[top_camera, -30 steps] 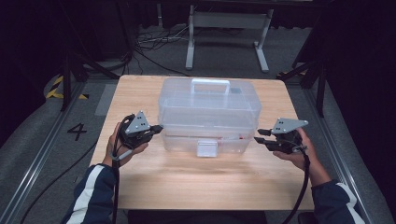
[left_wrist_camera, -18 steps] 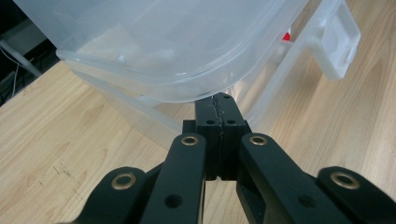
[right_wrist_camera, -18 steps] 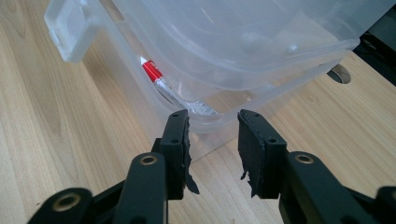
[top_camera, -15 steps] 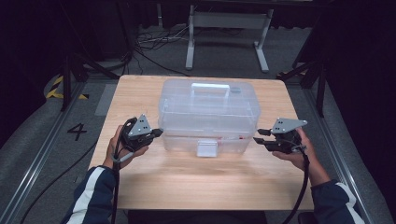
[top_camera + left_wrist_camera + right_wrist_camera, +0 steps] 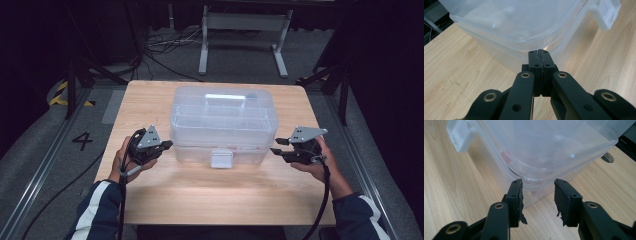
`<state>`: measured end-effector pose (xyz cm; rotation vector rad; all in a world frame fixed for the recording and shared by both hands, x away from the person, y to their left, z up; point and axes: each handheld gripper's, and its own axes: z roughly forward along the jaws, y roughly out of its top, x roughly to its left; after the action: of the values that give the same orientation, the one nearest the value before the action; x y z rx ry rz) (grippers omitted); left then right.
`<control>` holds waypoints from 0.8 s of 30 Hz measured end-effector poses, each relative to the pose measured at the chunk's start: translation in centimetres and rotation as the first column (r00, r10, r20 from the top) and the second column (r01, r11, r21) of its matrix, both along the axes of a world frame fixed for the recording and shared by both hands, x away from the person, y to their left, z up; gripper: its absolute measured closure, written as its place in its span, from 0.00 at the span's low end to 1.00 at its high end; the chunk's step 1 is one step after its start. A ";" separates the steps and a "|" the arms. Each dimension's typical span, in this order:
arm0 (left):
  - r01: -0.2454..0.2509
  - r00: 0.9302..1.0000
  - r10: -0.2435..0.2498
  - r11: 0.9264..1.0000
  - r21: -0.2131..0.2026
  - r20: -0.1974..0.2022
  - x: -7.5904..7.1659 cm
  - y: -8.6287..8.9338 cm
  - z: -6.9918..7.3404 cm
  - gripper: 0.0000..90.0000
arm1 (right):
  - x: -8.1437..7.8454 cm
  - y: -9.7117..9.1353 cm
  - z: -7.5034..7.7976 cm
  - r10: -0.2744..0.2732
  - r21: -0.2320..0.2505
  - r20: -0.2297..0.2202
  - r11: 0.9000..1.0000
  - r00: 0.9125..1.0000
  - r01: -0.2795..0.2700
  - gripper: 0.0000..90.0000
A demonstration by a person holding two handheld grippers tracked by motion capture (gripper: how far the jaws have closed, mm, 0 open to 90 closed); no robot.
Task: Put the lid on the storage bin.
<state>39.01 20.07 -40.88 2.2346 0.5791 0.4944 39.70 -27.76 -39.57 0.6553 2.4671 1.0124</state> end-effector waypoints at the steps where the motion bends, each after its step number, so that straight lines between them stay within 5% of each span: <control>1: 0.000 1.000 0.000 1.000 0.006 0.000 0.0 0.0 -0.1 1.00 | 0.0 0.1 0.0 0.000 0.001 0.000 1.000 1.000 0.000 0.65; 24: -0.025 1.000 0.025 1.000 -0.014 -0.012 -0.1 0.3 -0.6 0.95 | -0.1 0.6 -0.5 0.010 -0.020 -0.025 1.000 1.000 -0.010 0.54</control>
<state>38.88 20.38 -41.46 2.2205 0.6155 0.4885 39.62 -27.16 -40.03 0.6532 2.5009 0.9878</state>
